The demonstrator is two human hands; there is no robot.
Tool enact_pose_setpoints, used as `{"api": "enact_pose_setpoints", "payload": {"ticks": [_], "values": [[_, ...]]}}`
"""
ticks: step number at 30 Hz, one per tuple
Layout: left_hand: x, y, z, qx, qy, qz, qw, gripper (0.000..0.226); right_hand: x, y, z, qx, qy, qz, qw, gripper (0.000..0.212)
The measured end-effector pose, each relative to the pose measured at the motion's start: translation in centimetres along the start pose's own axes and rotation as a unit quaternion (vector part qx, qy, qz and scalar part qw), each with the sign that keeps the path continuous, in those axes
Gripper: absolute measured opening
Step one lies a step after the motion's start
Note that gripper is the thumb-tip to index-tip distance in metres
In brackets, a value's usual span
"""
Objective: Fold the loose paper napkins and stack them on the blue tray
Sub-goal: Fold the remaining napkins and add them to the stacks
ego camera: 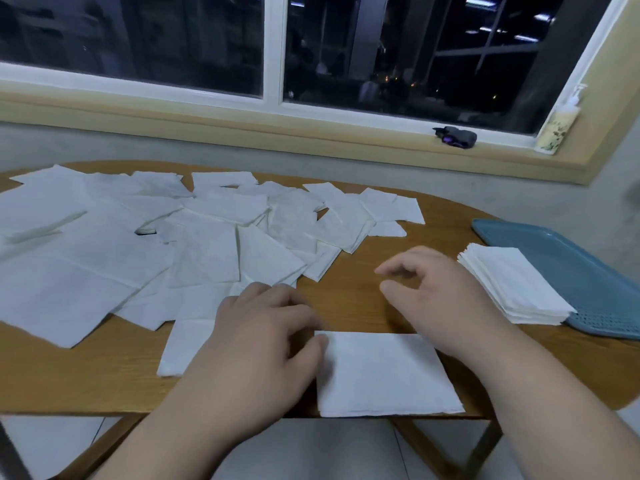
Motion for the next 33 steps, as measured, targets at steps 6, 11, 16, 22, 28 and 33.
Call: {"api": "enact_pose_setpoints", "payload": {"ticks": [6,11,16,22,28,33], "values": [[-1.7,0.5,-2.3,-0.070,-0.018,0.015,0.997,0.032,4.3,9.2,-2.7,-0.003,-0.129,-0.049,0.990,0.032],[-2.6,0.5,-3.9,-0.097,-0.044,0.016,0.994,0.022,7.8,13.8,-1.4,0.023,-0.194,-0.076,0.978,0.031],[-2.6,0.4,-4.9,-0.108,-0.063,0.017,0.992,0.024,9.6,15.9,-1.6,0.015,-0.235,-0.072,0.969,0.014],[-2.8,0.5,-5.2,-0.103,-0.072,0.024,0.992,0.025,9.4,16.9,-1.3,0.007,-0.251,-0.039,0.967,0.017],[-2.8,0.3,-5.1,-0.091,-0.076,0.038,0.992,0.025,5.9,15.4,-3.3,-0.012,-0.164,0.046,0.985,0.014],[-3.0,0.1,-4.8,-0.084,-0.092,0.053,0.991,0.044,1.1,8.0,-7.2,-0.021,0.004,0.091,0.996,0.010]]}}
Point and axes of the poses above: each hand's wrist, its own y-axis towards the middle knuckle, its own x-axis out of the palm, z = x × y, the point moved 7 cm from there along y, towards the middle knuckle, and after that the axes turned 9 degrees about y, right-handed, at the moved point
